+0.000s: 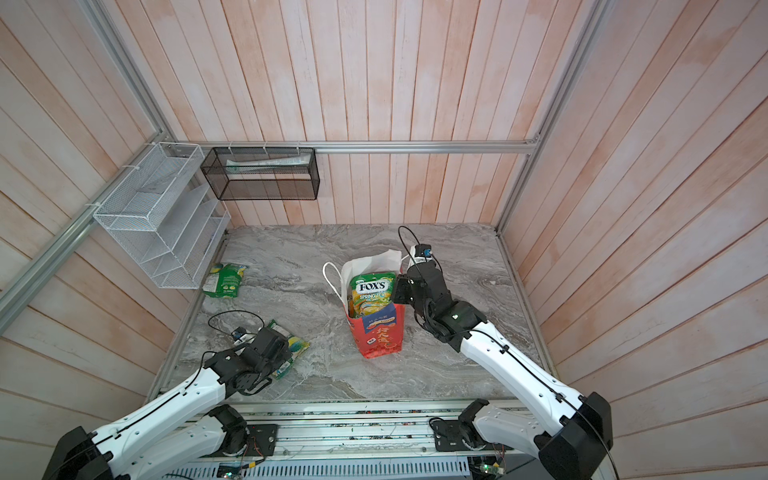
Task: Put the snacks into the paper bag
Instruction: 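Move the left gripper to the green packet nearer the robot and grasp it, then lift the second green packet with the left gripper and raise it toward the bag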
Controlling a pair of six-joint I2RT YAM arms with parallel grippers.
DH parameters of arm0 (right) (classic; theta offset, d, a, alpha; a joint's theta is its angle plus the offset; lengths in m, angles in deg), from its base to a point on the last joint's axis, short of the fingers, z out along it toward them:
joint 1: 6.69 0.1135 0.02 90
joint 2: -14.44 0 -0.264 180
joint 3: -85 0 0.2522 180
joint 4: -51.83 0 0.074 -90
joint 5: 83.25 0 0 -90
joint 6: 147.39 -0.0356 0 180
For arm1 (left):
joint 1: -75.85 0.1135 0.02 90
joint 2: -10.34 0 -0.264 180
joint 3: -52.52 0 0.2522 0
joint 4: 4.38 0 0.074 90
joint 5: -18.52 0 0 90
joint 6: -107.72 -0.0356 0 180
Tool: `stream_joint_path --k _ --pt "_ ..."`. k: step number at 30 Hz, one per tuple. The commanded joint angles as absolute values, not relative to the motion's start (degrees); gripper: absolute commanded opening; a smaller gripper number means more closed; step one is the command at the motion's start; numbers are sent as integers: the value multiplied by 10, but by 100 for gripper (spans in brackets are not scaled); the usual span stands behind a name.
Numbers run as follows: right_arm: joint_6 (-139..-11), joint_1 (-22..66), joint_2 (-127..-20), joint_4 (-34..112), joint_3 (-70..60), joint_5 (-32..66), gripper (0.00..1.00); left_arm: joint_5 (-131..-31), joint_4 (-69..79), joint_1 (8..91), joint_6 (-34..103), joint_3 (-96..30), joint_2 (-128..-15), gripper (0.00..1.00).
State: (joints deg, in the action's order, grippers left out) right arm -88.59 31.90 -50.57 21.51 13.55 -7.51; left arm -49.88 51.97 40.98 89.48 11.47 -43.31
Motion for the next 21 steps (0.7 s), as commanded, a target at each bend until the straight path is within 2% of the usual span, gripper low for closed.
stream_joint_path --k 1,21 --pt "-874 321 -507 203 124 -87 0 -509 500 414 917 123 -448 100" --pt "-873 321 -506 204 124 -88 0 -517 443 447 920 156 -475 100"
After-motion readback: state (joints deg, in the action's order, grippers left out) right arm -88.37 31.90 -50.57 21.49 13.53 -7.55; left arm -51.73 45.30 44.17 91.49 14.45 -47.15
